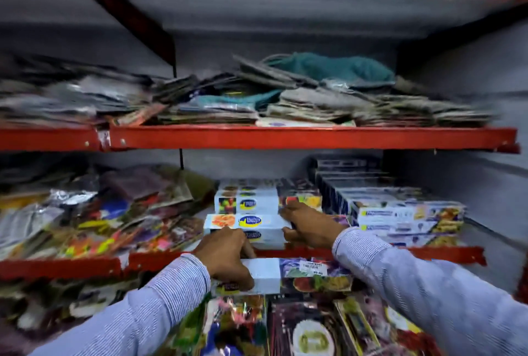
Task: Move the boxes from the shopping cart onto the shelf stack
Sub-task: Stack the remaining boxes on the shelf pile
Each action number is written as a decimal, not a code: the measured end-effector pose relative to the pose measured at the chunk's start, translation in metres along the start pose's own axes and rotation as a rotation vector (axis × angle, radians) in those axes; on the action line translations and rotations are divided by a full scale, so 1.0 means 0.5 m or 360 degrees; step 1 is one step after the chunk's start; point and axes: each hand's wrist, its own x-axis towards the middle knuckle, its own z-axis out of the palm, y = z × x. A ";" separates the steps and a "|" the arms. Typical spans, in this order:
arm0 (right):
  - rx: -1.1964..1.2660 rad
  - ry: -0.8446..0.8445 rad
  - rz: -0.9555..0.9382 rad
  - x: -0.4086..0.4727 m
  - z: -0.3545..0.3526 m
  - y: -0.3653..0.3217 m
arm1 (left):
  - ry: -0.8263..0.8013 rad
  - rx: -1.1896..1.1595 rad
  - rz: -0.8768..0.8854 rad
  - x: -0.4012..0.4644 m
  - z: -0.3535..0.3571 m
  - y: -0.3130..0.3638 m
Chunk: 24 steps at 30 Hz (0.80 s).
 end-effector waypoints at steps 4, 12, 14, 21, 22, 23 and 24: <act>0.0113 -0.0018 0.0120 0.073 0.034 0.030 | -0.0018 0.0033 0.0024 0.043 -0.012 -0.020; 0.0031 -0.0038 0.0178 0.181 0.048 0.074 | -0.0017 0.0037 0.0002 0.104 -0.034 -0.056; 0.0012 -0.0029 0.0191 0.193 0.055 0.086 | -0.0015 0.0021 0.0017 0.121 -0.036 -0.064; 0.0150 0.0170 0.0201 0.197 0.038 0.103 | 0.0030 -0.0014 0.0008 0.176 -0.060 -0.085; 0.0147 0.0162 0.0201 0.191 0.027 0.107 | 0.0046 -0.0032 0.0006 0.188 -0.064 -0.087; 0.0131 0.0145 0.0198 0.188 0.014 0.107 | 0.0075 -0.0042 0.0001 0.197 -0.070 -0.091; 0.0122 0.0147 0.0182 0.183 0.002 0.108 | 0.0107 -0.0060 -0.0004 0.208 -0.074 -0.091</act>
